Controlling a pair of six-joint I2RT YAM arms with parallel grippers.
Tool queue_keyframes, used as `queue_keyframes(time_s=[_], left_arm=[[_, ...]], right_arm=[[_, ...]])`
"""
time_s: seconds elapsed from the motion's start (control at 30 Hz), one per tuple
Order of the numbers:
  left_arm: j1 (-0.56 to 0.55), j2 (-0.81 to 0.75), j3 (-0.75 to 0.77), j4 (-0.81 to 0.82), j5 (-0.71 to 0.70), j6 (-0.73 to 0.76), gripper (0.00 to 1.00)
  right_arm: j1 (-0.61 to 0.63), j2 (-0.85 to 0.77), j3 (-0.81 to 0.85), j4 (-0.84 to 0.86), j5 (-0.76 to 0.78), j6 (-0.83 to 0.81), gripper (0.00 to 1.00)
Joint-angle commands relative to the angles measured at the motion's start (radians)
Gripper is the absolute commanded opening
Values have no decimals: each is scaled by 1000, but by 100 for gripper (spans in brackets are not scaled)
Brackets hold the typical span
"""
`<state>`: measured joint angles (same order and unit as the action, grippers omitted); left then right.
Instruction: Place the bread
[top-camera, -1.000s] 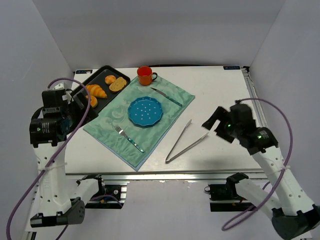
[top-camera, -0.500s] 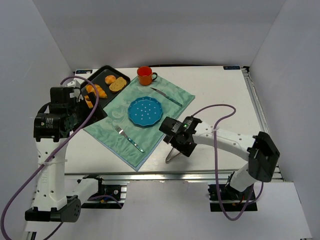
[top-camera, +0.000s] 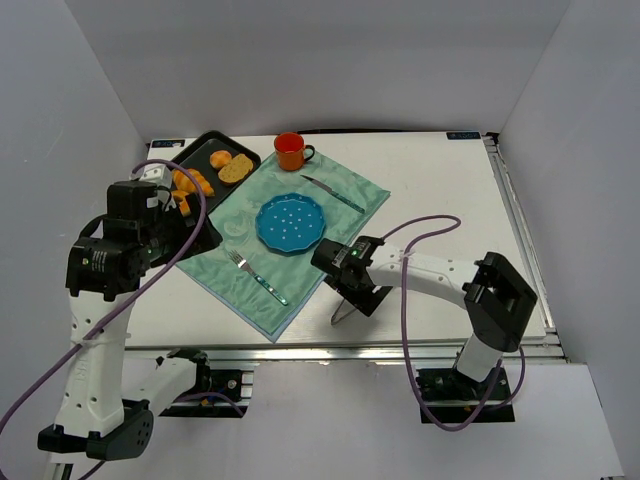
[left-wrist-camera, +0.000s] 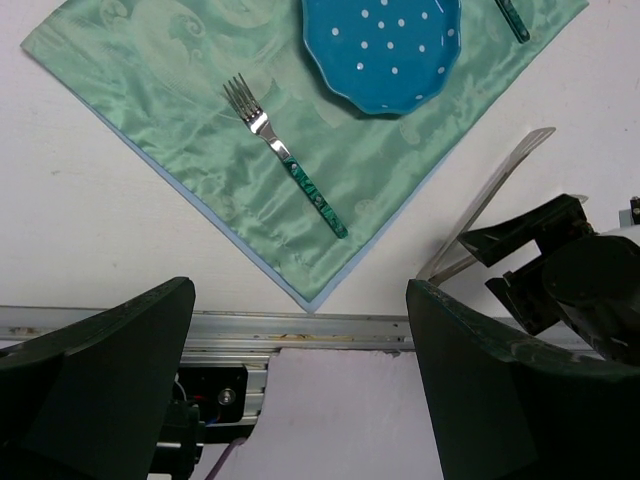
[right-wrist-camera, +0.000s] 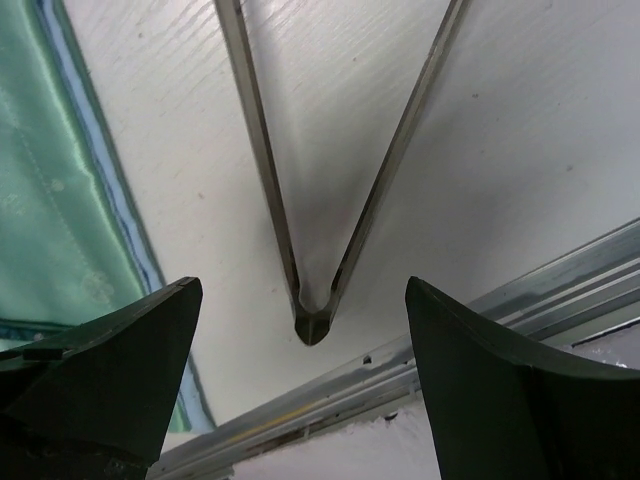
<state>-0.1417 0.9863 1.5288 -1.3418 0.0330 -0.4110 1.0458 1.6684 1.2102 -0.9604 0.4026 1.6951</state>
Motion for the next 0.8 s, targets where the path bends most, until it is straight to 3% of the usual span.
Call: queue_keyframes(time_s=[0.0,0.33,0.57,0.77], left_arm=[[-18,-12,-13,-68,-19,12,98],[-45,-20,-24,-68,-58,17,98],[-50,-20,-27,-68,-62,18,98],[-53,-23,-33,-68,-68,20,98]], right_arm=[[-13,19,-24,-14,59,37,89],[-87,11,-146,163,67,-124,89],[-95,109,-91,215,85,-219,89],[-101,126,-90,218,70,-167,89]])
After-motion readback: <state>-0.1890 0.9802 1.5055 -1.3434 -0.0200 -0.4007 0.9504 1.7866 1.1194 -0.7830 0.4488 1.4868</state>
